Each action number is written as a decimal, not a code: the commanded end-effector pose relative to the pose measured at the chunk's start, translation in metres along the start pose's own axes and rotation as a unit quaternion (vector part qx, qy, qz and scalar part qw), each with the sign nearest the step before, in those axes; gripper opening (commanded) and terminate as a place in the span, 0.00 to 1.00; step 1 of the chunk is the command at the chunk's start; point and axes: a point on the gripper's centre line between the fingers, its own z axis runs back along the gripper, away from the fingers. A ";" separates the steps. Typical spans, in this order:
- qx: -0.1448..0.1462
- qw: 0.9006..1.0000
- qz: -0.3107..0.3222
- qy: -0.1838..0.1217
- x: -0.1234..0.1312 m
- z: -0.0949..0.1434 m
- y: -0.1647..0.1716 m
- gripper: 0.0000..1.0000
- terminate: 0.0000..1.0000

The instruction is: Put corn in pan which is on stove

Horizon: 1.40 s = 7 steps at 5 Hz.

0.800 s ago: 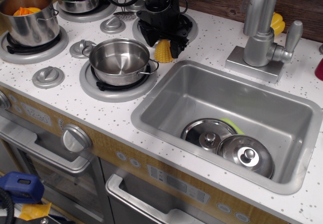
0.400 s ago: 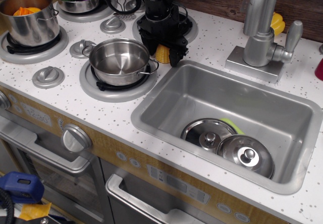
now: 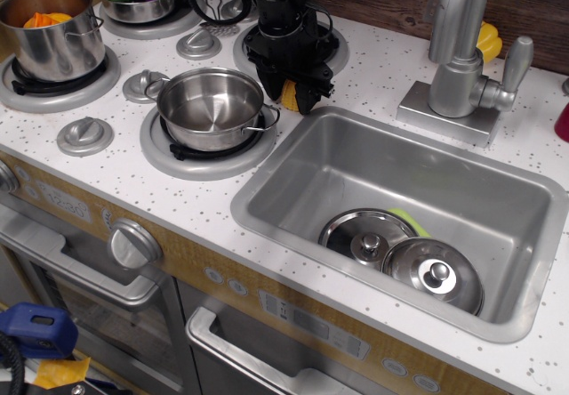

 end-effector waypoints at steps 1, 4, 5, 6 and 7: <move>0.038 0.999 -0.034 -0.015 0.024 0.050 0.020 0.00 0.00; 0.102 0.993 -0.049 0.020 0.026 0.119 0.037 0.00 0.00; 0.103 0.994 -0.015 0.015 0.003 0.126 0.043 0.00 0.00; 0.091 0.996 0.018 0.004 -0.027 0.120 0.040 0.00 0.00; 0.080 0.996 0.043 -0.004 -0.046 0.110 0.037 0.00 0.00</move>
